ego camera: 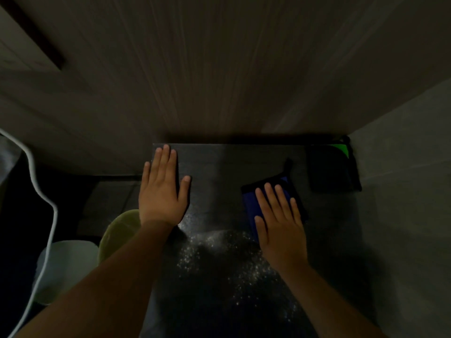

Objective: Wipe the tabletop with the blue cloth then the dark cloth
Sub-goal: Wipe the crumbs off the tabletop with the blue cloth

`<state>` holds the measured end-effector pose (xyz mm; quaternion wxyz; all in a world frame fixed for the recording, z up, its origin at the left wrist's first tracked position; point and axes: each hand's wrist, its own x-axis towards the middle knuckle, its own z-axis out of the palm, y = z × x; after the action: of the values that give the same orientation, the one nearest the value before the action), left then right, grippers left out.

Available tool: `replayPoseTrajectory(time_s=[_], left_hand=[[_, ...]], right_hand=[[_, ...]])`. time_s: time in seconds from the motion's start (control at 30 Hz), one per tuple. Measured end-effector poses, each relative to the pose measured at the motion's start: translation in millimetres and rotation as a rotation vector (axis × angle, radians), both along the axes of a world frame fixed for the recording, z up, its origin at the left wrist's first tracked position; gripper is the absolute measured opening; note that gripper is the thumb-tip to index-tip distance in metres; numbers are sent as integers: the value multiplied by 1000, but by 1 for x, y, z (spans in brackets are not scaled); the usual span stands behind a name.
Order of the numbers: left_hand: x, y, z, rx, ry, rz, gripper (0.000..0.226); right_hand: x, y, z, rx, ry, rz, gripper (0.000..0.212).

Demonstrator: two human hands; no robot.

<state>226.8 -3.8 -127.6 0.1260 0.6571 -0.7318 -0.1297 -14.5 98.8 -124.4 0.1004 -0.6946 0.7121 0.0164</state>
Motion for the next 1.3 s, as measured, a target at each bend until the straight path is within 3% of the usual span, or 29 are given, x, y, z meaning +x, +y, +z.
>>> replayPoseTrajectory(time_s=[0.83, 1.2, 1.3], left_hand=[[-2, 0, 2, 14, -1, 12, 65], [-1, 0, -1, 1, 0, 4, 65], [-1, 0, -2, -5, 3, 5, 65]], right_hand=[[-76, 48, 1, 62, 63, 23, 53], [-104, 59, 0, -14, 12, -190, 56], [-98, 51, -4, -27, 25, -368, 56]])
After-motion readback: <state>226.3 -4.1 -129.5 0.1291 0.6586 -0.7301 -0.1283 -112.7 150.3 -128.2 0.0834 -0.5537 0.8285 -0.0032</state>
